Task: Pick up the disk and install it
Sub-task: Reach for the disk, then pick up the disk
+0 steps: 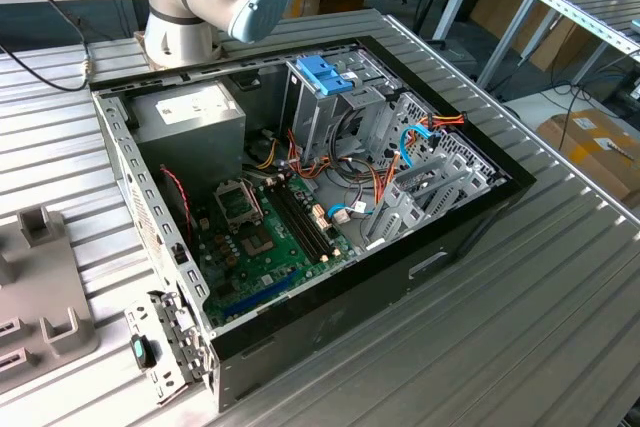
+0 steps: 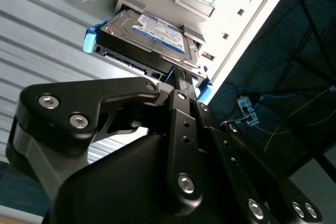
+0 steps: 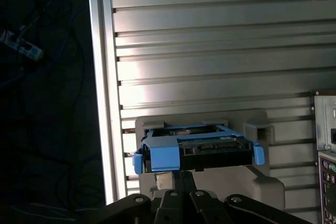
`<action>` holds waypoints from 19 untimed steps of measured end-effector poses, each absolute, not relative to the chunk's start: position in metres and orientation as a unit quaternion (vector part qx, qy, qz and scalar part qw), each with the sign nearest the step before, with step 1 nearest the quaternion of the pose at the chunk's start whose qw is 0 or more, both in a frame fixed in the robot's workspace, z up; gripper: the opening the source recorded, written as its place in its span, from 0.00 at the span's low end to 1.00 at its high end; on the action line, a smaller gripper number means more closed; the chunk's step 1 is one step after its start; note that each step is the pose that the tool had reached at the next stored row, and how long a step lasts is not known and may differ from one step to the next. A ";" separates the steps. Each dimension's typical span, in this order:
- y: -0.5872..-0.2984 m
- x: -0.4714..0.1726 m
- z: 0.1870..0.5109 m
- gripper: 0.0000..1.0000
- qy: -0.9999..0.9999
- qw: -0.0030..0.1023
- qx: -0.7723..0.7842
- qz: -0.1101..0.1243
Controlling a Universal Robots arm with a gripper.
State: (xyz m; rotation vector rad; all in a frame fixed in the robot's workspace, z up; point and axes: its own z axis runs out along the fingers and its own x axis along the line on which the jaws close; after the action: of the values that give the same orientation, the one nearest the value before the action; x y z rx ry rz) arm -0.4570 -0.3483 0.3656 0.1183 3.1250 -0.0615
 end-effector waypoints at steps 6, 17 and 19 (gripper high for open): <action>-0.348 -0.456 0.365 0.11 0.999 0.006 0.038 -0.020; -0.348 -0.455 0.364 0.11 0.999 0.006 0.038 -0.020; -0.348 -0.455 0.364 0.11 0.999 0.006 0.035 -0.020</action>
State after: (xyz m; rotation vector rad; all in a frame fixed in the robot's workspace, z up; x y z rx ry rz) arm -0.4547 -0.3484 0.3642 0.1086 3.1265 -0.0614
